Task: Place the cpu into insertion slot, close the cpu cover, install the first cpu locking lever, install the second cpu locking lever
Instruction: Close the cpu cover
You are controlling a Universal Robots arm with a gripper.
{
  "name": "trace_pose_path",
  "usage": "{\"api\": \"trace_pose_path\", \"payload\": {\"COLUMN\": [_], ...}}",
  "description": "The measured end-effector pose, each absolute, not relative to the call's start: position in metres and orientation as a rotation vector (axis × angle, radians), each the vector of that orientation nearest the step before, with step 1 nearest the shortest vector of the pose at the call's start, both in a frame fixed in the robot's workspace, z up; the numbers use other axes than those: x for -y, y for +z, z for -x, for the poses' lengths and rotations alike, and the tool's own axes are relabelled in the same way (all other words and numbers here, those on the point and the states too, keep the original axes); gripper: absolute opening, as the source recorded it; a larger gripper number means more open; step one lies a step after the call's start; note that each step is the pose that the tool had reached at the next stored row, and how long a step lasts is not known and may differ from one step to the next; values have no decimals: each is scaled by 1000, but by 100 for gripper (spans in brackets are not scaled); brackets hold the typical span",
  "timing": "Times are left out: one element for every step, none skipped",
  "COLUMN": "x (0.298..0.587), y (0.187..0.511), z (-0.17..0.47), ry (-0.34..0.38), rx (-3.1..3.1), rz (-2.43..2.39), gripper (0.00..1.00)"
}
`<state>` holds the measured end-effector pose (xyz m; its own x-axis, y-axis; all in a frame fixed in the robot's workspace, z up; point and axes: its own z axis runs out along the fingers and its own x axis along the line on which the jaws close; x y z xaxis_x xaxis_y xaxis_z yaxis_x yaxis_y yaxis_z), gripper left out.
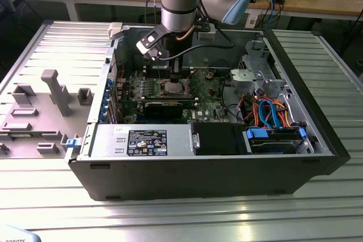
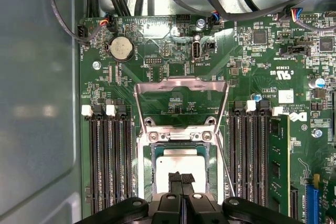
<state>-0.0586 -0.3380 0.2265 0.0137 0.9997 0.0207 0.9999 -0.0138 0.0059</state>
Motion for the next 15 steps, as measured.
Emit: {"api": "trace_pose_path", "payload": {"x": [338, 338, 338, 338, 338, 338, 338, 338, 338, 338, 338, 338, 338, 338, 338], "y": [227, 227, 227, 227, 227, 227, 227, 227, 227, 227, 227, 227, 227, 227, 228], "z": [58, 59, 59, 58, 58, 58, 58, 58, 58, 58, 58, 58, 58, 58, 58], "ry": [-30, -30, -29, -29, -29, -29, -29, -29, -29, -28, -28, -28, -28, -28, -28], "rx": [2199, 2199, 2199, 2199, 2199, 2199, 2199, 2199, 2199, 2199, 2199, 2199, 2199, 2199, 2199], "rz": [2229, 2229, 2229, 2229, 2229, 2229, 2229, 2229, 2229, 2230, 2230, 2230, 2230, 2230, 2230], "gripper": [11, 11, 11, 11, 11, 11, 11, 11, 11, 11, 11, 11, 11, 11, 11]}}
